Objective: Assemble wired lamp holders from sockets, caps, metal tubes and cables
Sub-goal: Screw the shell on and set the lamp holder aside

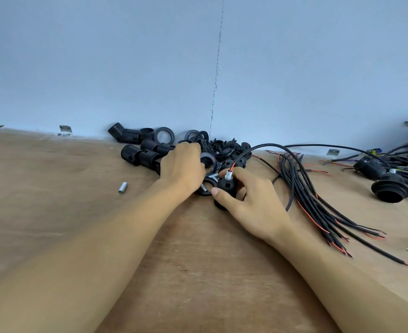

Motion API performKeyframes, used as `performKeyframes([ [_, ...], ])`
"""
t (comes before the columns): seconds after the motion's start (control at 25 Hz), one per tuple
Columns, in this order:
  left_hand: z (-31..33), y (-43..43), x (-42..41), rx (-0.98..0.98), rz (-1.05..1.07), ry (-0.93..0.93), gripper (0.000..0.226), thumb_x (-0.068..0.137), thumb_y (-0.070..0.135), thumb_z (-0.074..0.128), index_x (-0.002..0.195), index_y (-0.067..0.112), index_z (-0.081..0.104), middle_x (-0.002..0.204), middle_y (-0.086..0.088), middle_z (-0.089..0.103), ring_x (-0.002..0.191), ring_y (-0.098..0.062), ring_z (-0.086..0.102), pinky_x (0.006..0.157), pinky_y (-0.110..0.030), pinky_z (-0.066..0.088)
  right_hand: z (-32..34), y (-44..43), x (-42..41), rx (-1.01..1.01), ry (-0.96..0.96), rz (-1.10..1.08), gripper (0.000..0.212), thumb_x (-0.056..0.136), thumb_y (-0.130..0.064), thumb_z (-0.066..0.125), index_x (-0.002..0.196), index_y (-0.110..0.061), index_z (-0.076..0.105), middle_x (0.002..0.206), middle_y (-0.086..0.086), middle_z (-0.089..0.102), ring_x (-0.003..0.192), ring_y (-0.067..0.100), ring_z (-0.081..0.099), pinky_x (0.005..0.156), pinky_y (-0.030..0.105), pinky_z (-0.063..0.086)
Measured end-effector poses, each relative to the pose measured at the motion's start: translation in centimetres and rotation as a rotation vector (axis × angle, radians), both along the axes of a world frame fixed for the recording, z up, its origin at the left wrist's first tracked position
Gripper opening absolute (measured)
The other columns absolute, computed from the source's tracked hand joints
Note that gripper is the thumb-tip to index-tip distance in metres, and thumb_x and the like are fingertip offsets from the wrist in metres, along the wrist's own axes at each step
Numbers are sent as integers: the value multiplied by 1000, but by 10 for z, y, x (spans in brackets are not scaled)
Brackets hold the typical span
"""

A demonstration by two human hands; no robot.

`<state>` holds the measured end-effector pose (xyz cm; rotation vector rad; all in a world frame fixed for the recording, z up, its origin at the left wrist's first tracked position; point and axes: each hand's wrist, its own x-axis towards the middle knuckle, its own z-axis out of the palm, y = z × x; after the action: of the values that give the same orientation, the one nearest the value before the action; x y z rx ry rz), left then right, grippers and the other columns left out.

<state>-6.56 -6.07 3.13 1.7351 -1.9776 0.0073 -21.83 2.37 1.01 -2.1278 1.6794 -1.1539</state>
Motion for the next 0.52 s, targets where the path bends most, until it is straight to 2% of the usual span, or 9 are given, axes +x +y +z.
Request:
performKeyframes([
  [0.08, -1, 0, 1, -9, -4, 103, 16, 93, 13, 61, 109, 15, 64, 108, -8, 67, 100, -35, 64, 72, -38, 46, -2, 0, -1, -8, -13, 8, 36, 84, -54, 66, 98, -22, 64, 73, -10, 62, 68, 10, 55, 64, 32, 49],
  [0.16, -2, 3, 5, -41, -31, 288, 13, 92, 8, 60, 101, 16, 65, 99, -8, 68, 93, -33, 65, 76, -39, 54, -4, -1, -2, -7, -51, 7, 31, 85, -52, 69, 95, -23, 64, 64, -16, 59, 60, 7, 52, 56, 22, 38],
  [0.24, 0, 9, 12, -86, -47, 482, 12, 91, 6, 64, 89, 18, 66, 86, -4, 69, 82, -24, 68, 76, -32, 57, -4, -3, -3, -10, -87, -13, 31, 85, -53, 70, 90, -23, 64, 58, -20, 56, 57, 6, 49, 52, 15, 32],
  [0.28, 1, 12, 15, -96, -60, 585, 16, 89, 5, 66, 84, 20, 65, 79, -1, 69, 75, -20, 69, 73, -26, 58, -5, -4, -4, -27, -86, -29, 33, 84, -54, 69, 87, -22, 64, 59, -20, 57, 59, 6, 49, 53, 16, 32],
  [0.4, 1, 31, 24, -14, -159, 871, 25, 86, 1, 74, 79, 25, 70, 72, 3, 75, 68, -16, 75, 76, -33, 63, -5, -5, -3, -61, -84, -29, 36, 85, -55, 68, 82, -20, 64, 65, -21, 57, 60, 3, 48, 55, 14, 34],
  [0.52, -9, 52, 32, 95, -250, 986, 21, 89, 4, 76, 86, 25, 79, 80, 2, 78, 71, -16, 78, 74, -31, 64, -6, -4, -3, -48, -104, -16, 27, 88, -48, 70, 91, -21, 69, 71, -28, 62, 62, -1, 52, 58, 11, 38],
])
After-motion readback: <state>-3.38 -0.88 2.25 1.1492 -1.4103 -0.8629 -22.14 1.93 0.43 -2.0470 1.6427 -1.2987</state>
